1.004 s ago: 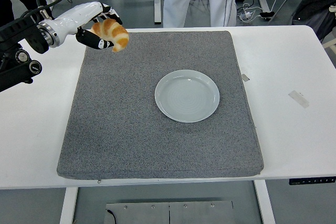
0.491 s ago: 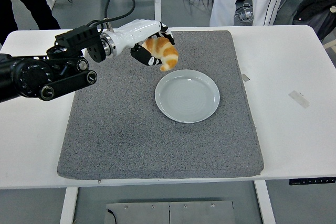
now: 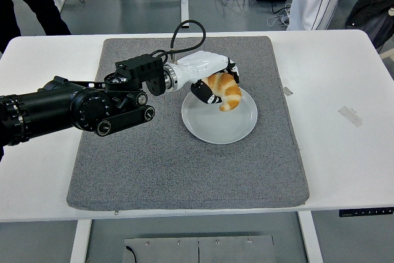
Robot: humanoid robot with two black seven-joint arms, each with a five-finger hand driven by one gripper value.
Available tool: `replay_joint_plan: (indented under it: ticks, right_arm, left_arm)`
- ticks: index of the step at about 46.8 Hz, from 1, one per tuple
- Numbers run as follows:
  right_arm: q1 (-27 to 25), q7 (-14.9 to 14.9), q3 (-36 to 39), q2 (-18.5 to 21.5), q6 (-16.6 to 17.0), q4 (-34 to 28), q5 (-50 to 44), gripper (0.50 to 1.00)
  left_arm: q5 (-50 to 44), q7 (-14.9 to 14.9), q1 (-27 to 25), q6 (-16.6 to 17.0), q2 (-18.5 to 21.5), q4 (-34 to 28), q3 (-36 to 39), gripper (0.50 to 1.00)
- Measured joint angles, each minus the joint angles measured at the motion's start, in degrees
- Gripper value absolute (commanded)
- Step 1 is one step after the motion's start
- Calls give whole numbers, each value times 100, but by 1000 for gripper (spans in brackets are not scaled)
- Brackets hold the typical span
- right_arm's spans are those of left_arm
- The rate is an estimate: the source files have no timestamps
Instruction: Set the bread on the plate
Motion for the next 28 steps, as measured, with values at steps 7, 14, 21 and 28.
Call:
replay_joint_plan:
  ticks: [7,14,21,28]
  right_arm:
    - [-1,1,0,0,1,0,0,1000]
    - [-2,2,0,0,1,0,0,1000]
    - [-2,2,0,0,1,0,0,1000]
    - [1,-1,0,0,1,0,0,1000]
  left_arm:
    - [0,0,75,6,-170,186,67,500]
    - [0,0,198,8,-265,324,251,500]
    - [9,0,343,19,-268,350,276,500]
    - [18,0,392,25,-268,417,276,500]
